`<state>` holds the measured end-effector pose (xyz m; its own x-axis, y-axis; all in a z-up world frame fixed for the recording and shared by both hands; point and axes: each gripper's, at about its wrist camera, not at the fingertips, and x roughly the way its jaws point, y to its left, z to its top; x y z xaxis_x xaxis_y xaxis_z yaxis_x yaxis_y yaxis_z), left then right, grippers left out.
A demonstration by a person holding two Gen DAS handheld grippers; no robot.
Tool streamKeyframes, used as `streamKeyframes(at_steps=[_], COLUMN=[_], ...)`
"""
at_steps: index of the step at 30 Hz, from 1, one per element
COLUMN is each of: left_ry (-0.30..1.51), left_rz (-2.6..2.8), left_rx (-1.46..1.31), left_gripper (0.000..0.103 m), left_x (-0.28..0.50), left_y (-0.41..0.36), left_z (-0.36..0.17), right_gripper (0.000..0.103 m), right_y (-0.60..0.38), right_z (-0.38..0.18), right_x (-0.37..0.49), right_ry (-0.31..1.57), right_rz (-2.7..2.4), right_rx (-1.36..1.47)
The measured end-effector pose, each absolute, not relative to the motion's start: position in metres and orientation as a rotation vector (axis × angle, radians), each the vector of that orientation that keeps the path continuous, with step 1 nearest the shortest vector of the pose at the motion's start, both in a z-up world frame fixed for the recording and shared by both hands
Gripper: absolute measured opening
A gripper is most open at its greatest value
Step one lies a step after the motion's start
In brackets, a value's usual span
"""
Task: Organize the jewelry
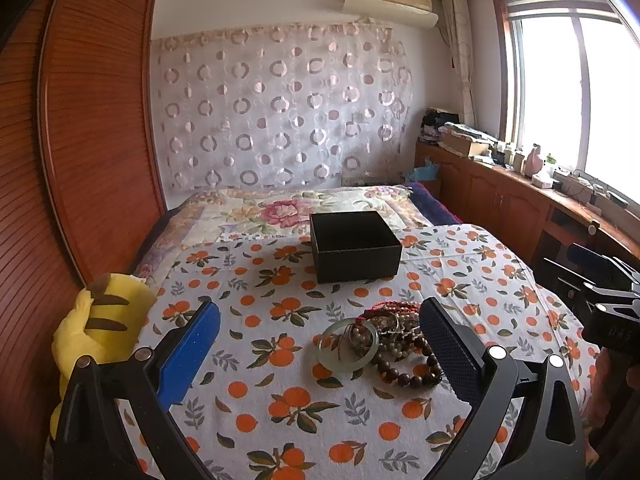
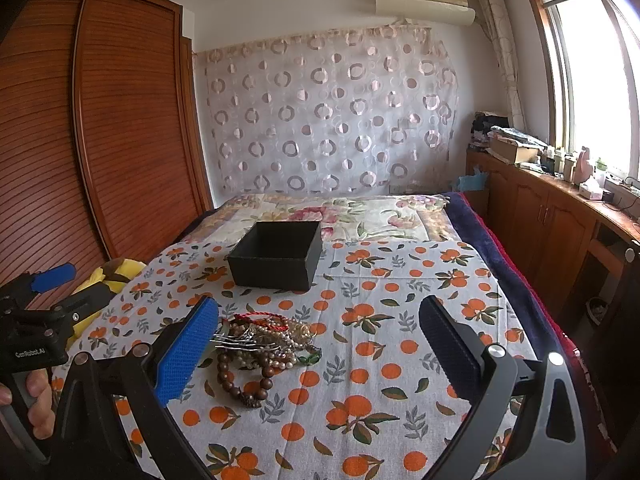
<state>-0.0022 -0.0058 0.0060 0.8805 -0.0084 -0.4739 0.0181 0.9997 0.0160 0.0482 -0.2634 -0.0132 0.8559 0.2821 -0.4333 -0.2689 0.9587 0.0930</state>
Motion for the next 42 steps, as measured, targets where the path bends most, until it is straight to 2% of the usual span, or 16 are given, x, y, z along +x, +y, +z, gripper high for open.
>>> streamKeyframes(at_steps=[25,38,42], left_ry=[0.691,0.872,0.904], left_rz=[-0.106,-0.261,-0.291], left_rx=[0.013,0.028,0.034], left_gripper=[0.097,0.096,0.096], left_x=[0.049,0.102,0.113], left_y=[0.013,-0.001,-0.004], left_z=[-0.064,-0.102,-0.109], right_gripper=[0.101,0.101,0.095], right_y=[-0.248,-0.246,-0.243], right_z=[-0.055,-0.070,-0.077], right_x=[0.072,0.084,0.086], right_ry=[0.558,0.620,0.646], right_rz=[0.378,0.434,0.451], right_rx=[-0.030,-0.059,-0.074])
